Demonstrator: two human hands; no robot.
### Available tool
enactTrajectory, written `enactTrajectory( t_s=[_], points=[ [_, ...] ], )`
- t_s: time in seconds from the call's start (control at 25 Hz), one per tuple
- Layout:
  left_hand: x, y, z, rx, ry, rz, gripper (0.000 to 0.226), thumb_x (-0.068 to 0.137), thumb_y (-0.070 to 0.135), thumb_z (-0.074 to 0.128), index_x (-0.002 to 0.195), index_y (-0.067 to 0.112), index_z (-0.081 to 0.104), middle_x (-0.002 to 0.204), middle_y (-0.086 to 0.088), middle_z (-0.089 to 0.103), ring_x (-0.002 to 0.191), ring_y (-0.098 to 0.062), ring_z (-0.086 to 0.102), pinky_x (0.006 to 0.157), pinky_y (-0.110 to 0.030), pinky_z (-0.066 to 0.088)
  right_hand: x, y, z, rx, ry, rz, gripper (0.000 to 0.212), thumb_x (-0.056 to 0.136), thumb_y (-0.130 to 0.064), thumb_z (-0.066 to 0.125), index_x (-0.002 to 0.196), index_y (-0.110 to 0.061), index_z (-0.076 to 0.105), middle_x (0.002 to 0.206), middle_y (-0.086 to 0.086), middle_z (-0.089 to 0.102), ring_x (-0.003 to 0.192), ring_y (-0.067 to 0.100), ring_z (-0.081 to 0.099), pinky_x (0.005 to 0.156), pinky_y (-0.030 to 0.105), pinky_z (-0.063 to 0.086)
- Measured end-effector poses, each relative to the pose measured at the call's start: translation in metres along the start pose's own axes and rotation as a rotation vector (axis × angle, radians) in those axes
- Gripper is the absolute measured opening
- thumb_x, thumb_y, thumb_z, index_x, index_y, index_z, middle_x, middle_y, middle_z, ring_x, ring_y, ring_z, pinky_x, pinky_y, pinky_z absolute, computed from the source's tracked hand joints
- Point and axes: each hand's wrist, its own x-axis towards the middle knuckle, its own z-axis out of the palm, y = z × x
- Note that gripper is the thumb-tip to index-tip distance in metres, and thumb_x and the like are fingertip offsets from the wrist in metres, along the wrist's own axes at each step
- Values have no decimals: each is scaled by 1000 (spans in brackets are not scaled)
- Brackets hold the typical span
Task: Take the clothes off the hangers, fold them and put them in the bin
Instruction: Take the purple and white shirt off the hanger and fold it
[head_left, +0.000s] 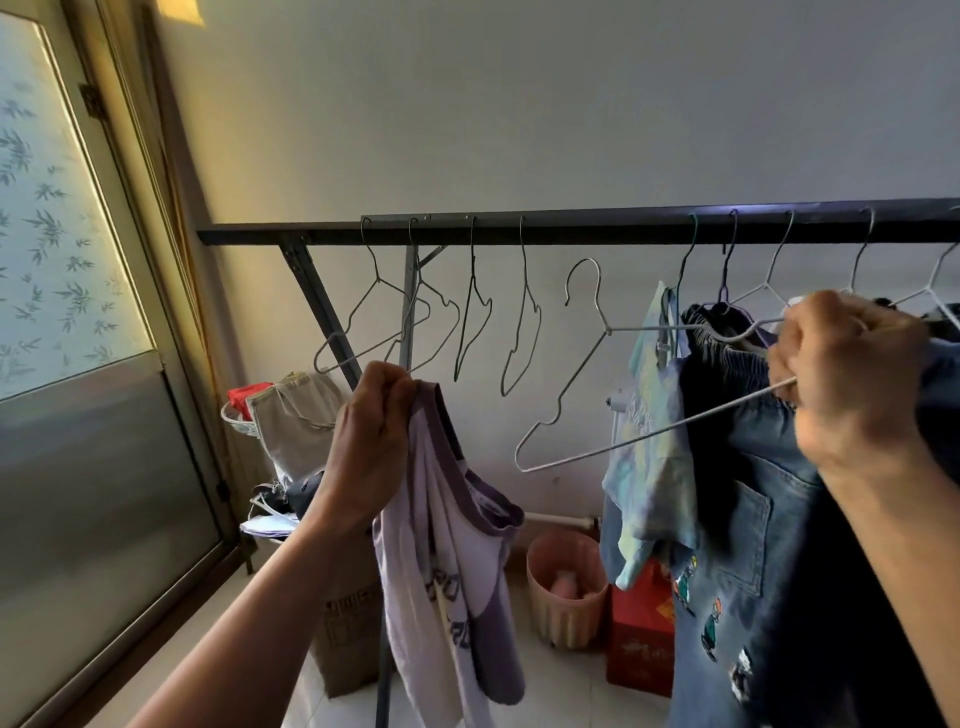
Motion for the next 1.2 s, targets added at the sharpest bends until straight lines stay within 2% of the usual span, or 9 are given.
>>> enactTrajectory(
  t_s=[0.16,0.4,0.64,0.72,0.8,0.88,0.96,1.08,1.2],
  points=[
    [1,8,5,38,-44,56,13,100,13,48,88,8,50,71,12,54,68,7,50,62,-12,37,-4,18,15,-249,-17,-228,31,83,-16,45,55,-17,32,51,7,33,50,20,28,44,40,26],
    [10,16,1,232,-56,65,14,101,31,44,89,25,48,74,11,59,71,-19,57,70,-44,49,11,36,65,-615,-12,-585,27,95,-7,45,70,-13,39,58,-3,32,55,20,31,56,27,14],
    [19,20,-14,159,-69,71,15,97,40,41,89,31,50,75,15,58,72,-6,57,71,-43,51,-7,68,80,-863,-166,-630,20,89,-16,42,70,-18,36,63,16,53,54,35,54,57,29,27],
    [21,21,-17,112,-79,84,13,100,31,46,88,26,52,74,18,58,72,1,55,69,-39,49,-16,73,79,-1035,-249,-439,21,93,-24,42,75,-14,43,80,17,61,70,39,60,60,32,31],
    [22,25,-19,90,-99,106,14,100,22,48,86,25,52,74,21,59,71,4,54,67,-31,45,-25,73,71,-1155,-240,-283,36,96,-43,45,100,-7,51,105,18,58,93,38,59,68,37,37],
    [21,27,-20,84,-141,129,18,100,19,48,84,27,51,76,28,58,71,5,53,65,-22,41,-50,63,72,-1059,-202,-427,58,92,-52,49,126,-5,45,123,18,49,111,34,49,81,43,40],
    [19,29,-16,87,-185,145,17,99,22,47,84,29,51,75,24,58,70,3,54,64,-26,42,-84,51,86,-836,-353,-578,56,88,-45,53,133,-14,43,128,8,48,116,24,45,90,41,37],
    [16,32,-12,90,-219,181,11,95,31,48,87,29,54,76,17,60,73,0,57,67,-30,47,-114,41,113,-419,-759,-216,23,91,-30,57,113,-21,58,105,-5,63,99,12,58,85,35,49],
    [14,31,-20,53,-226,198,10,96,27,54,89,25,60,81,13,64,81,-6,63,73,-31,51,-107,35,118,-109,-858,76,10,96,-14,56,92,-19,64,76,-14,66,71,1,61,65,16,48]
  ],
)
